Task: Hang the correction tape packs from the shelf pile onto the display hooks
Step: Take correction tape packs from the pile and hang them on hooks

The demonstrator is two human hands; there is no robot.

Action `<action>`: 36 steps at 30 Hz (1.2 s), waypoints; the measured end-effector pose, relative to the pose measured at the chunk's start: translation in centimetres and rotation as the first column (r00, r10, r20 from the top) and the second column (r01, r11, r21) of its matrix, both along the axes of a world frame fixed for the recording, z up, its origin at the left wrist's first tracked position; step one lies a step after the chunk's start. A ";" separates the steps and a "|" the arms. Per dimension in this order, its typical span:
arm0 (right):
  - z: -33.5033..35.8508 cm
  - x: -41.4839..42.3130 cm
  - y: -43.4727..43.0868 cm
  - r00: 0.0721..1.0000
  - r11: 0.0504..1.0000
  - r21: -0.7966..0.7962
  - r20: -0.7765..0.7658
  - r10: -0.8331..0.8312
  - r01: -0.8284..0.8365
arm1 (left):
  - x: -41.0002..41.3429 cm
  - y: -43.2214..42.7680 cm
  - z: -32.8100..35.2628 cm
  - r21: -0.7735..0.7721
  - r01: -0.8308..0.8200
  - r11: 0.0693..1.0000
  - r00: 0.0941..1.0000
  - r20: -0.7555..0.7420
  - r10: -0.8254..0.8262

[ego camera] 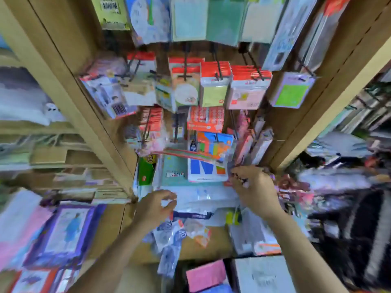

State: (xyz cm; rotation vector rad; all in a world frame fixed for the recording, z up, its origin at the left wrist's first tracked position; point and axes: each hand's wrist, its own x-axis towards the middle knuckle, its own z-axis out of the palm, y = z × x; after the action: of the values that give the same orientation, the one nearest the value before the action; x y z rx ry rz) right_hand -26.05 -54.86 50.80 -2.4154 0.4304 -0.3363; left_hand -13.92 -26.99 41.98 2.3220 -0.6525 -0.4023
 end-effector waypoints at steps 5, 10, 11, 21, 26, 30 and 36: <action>-10.8 -3.4 3.1 0.901 0.981 0.103 -0.420 -0.107 0.164 | -6.4 5.6 -11.1 0.205 -0.019 0.979 0.932 -0.351 0.091; -18.8 -5.5 5.6 0.731 0.966 0.173 -0.682 -0.024 0.192 | -10.2 8.8 -16.6 0.349 -0.061 0.935 0.813 -0.525 0.249; -20.1 -5.6 6.1 0.697 0.967 0.174 -0.717 -0.007 0.188 | -10.6 9.3 -17.6 0.363 -0.062 0.930 0.799 -0.540 0.264; -33.2 -2.8 7.9 0.387 0.979 0.189 -0.910 0.149 0.069 | -8.4 9.9 -26.9 0.459 -0.083 0.884 0.652 -0.646 0.397; -40.2 -0.3 8.7 0.337 0.969 0.225 -0.924 0.181 0.098 | -6.1 8.9 -33.3 0.488 -0.129 0.863 0.613 -0.645 0.456; -47.1 0.2 9.4 0.367 0.963 0.264 -0.901 0.229 0.047 | -5.3 8.5 -39.6 0.529 -0.184 0.828 0.553 -0.641 0.533; -53.1 1.9 9.4 0.431 0.792 0.217 -0.900 -0.064 0.570 | -5.7 8.6 -47.4 0.568 -0.338 0.750 0.407 -0.630 0.661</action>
State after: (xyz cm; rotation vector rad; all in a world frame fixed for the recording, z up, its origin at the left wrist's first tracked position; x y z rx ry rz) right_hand -24.12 -45.44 -2.29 -1.7558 1.2905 0.8409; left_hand -19.64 -18.40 -5.44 2.1428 0.6649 -1.2607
